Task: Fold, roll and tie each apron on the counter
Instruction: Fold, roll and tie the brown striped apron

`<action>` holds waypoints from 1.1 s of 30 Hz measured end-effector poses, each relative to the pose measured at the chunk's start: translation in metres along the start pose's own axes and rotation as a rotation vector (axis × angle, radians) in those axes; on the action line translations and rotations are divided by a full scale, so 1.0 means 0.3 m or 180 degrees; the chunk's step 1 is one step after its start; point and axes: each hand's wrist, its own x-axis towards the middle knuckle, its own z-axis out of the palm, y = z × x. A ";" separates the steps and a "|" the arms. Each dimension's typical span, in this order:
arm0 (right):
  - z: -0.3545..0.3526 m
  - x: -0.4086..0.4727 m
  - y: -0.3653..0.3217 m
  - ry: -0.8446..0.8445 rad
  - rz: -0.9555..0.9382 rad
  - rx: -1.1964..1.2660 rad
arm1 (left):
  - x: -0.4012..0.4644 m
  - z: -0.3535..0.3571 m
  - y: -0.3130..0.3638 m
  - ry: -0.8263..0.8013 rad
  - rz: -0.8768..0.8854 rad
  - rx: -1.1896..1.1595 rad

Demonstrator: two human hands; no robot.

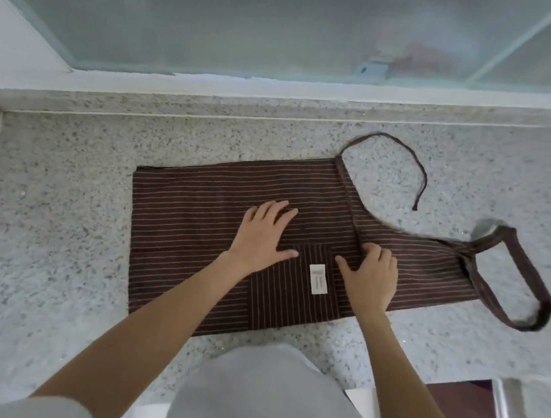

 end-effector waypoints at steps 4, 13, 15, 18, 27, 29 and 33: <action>-0.025 -0.040 0.103 -0.0414 0.0209 -0.0123 | -0.012 0.064 0.085 -0.0315 -0.0201 0.0122; -0.152 0.251 0.231 -0.0140 -0.0201 0.0381 | -0.047 0.083 0.100 -0.0343 -0.0320 0.0391; -0.205 0.350 0.267 0.0090 -0.0362 0.0414 | -0.054 0.086 0.125 -0.0220 -0.0421 0.0441; -0.237 0.440 0.340 0.0263 -0.0615 0.0652 | -0.048 0.102 0.207 0.0049 -0.0286 0.0460; -0.180 0.267 0.721 -0.0027 -0.0666 0.0424 | 0.085 0.174 0.596 0.0161 0.0124 0.0174; -0.173 0.228 0.762 0.0025 -0.0477 0.0260 | 0.107 0.190 0.658 -0.0005 0.0077 0.0217; -0.164 0.231 0.808 -0.0104 -0.0945 0.0164 | 0.117 0.229 0.758 -0.0233 0.0033 0.0353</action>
